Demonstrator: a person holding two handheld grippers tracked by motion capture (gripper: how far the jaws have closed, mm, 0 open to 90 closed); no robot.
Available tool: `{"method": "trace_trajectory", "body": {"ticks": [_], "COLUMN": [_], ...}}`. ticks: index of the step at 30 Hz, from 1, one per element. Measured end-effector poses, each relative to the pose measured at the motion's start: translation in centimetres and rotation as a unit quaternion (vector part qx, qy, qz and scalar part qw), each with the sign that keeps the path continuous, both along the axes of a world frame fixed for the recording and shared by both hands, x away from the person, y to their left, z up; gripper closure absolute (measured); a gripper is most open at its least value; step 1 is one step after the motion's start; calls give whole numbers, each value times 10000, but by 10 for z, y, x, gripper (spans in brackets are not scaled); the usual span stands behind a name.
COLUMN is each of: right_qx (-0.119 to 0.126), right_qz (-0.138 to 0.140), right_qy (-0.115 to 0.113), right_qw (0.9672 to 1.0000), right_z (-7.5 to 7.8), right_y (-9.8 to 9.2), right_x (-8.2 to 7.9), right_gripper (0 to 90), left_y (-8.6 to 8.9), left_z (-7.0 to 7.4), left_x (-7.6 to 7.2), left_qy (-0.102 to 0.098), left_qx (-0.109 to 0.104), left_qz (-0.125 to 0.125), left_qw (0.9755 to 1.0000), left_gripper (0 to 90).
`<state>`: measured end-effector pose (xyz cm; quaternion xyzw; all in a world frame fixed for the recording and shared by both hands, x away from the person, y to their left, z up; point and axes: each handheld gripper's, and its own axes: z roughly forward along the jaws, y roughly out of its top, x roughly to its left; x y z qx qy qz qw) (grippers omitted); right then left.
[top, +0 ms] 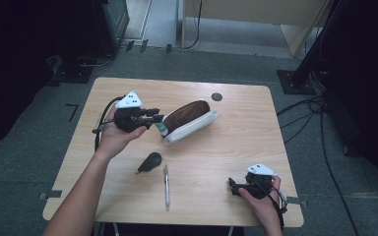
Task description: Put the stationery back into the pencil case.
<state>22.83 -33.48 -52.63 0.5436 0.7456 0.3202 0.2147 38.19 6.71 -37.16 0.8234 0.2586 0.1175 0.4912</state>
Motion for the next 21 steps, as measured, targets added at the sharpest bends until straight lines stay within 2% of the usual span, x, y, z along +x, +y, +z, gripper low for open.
{"method": "trace_trajectory", "body": {"ticks": [6,14,21], "right_qx": [1,-1,0], "right_qz": [5,9,21], "right_qy": [-1,-2,-1], "right_qw": [10000,10000,10000], "right_z": [0,0,0], "right_y": [0,0,0], "right_x": [0,0,0], "right_gripper": [0,0,0], "left_y": [-14,-35,-44], "left_z": [-5,-23,-33], "left_x": [6,16,20], "left_qy": [-28,-35,-60], "left_qx": [118,229,259], "left_qz": [12,61,113], "left_qw": [9999,9997,9996], "left_gripper": [682,681,680]}}
